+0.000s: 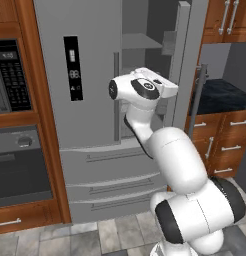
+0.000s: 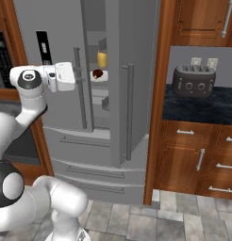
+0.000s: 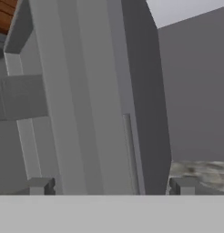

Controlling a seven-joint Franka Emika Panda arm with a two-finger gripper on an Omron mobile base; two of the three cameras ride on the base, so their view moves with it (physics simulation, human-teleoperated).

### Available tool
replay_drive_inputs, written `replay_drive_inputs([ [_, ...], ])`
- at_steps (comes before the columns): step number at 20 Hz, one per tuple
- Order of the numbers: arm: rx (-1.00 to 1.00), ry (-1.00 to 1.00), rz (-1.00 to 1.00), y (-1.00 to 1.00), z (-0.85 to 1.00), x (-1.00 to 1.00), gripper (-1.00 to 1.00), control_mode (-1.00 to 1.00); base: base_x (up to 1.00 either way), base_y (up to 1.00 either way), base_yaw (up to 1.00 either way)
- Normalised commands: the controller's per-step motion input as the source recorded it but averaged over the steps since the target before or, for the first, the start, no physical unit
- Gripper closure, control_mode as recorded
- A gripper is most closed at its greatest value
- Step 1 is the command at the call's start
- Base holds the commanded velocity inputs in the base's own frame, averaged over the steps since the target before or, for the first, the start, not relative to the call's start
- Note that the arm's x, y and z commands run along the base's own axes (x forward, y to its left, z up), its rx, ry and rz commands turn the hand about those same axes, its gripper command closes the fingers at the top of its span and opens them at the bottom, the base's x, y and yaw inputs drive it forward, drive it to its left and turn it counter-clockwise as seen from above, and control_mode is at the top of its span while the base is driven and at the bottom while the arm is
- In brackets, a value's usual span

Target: Retrieve the steak from the fridge and place it on the saucepan with marinade on the stove.

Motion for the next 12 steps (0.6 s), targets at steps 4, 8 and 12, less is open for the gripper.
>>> replay_drive_inputs([
  [4,0.0,-0.01,-0.02,-0.37,-0.15,0.15,-1.0,-1.0,0.0,0.0,0.0],
  [8,0.0,0.0,-0.05,-0.21,-0.09,0.27,-1.0,-1.0,0.0,0.0,0.0],
  [12,0.0,0.0,-0.11,0.0,-0.02,0.36,-1.0,-1.0,0.0,0.0,0.0],
])
